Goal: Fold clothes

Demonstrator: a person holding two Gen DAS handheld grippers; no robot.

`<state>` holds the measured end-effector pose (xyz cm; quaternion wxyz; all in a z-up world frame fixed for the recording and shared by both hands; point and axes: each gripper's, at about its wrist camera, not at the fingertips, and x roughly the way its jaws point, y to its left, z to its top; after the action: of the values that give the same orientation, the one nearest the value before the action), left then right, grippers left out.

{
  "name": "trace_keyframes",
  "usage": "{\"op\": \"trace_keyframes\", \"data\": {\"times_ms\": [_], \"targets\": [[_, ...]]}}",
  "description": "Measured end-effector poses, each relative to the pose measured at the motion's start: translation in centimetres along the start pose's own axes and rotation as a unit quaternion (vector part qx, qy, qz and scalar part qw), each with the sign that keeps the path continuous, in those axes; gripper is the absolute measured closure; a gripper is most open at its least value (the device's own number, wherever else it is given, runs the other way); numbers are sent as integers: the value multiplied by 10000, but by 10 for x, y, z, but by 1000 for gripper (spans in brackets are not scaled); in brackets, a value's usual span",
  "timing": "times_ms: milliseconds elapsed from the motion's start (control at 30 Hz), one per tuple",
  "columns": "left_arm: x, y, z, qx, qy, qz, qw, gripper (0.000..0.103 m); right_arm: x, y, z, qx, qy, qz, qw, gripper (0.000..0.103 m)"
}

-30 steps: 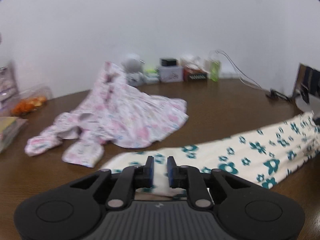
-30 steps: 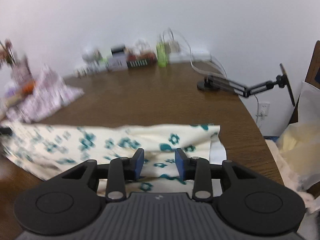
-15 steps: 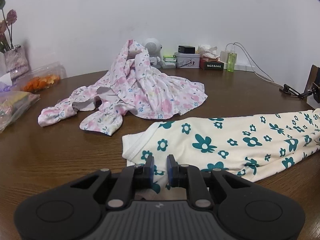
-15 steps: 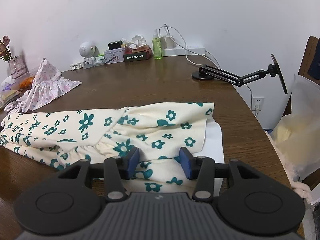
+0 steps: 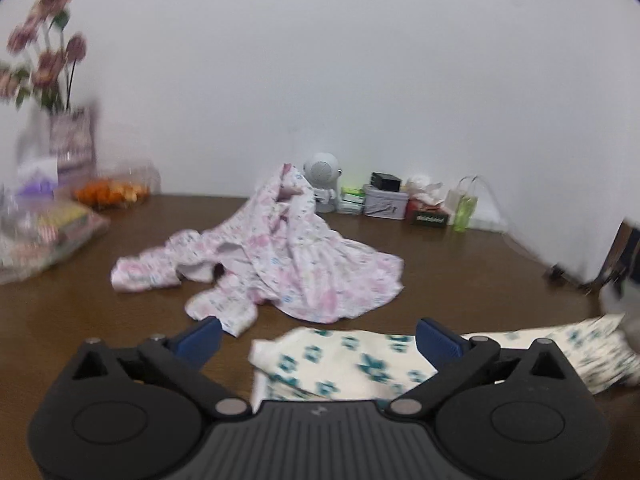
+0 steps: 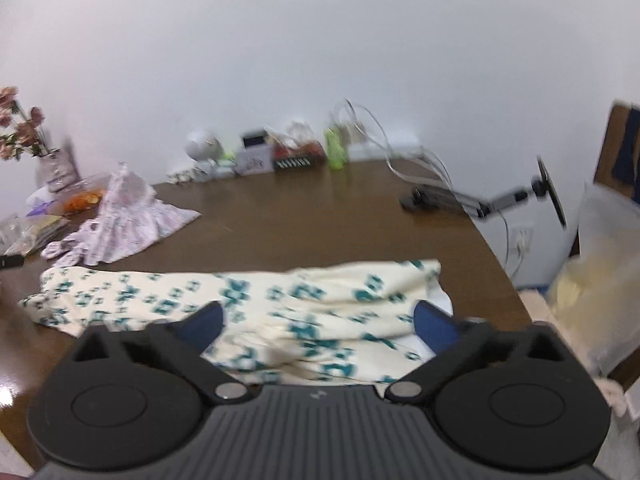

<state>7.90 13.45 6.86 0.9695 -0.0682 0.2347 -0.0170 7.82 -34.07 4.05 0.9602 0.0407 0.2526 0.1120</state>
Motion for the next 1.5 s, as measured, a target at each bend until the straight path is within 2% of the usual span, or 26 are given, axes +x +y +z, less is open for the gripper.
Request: {"op": "trace_keyframes", "data": {"times_ms": [100, 233, 400, 633, 733, 833, 867, 1033, 1167, 1267, 1433, 1500], "targets": [[-11, -6, -6, -342, 199, -111, 9992, 0, -9, 26, 2, -119, -4, 22, 9999, 0], [-23, -15, -31, -750, 508, 82, 9959, 0, -9, 60, -4, -189, 201, 29, 9996, 0], [-31, -17, -57, -898, 838, -33, 9924, 0, 0, 93, -17, -220, 408, 237, 9986, 0], [-41, -4, -59, -1078, 755, -77, 9913, 0, 11, 125, -22, -464, 611, 478, 9959, 0], [-36, 1, -56, -1171, 763, -9, 9902, 0, 19, 139, -15, -643, 628, 606, 9941, 0], [-22, 9, -46, -1246, 758, -97, 9893, 0, 26, 153, -7, -827, 643, 735, 9918, 0], [-17, 13, -42, -1271, 753, -120, 9890, 0, 30, 160, -3, -903, 641, 837, 9903, 0], [19, 34, -28, -1348, 913, 327, 9861, 2, 57, 211, 13, -1462, 769, 1431, 9758, 0], [46, 50, -24, -1603, 1204, 100, 9796, 9, 80, 256, 10, -2019, 888, 1667, 9610, 0], [56, 52, -26, -1674, 1274, 157, 9775, 11, 96, 285, 3, -2350, 927, 1777, 9511, 0], [67, 54, -26, -1754, 1265, -10, 9763, 18, 113, 318, -7, -2549, 904, 1910, 9436, 0], [70, 54, -25, -1737, 1255, -66, 9767, 29, 120, 328, -10, -2550, 941, 1942, 9426, 0]]}}
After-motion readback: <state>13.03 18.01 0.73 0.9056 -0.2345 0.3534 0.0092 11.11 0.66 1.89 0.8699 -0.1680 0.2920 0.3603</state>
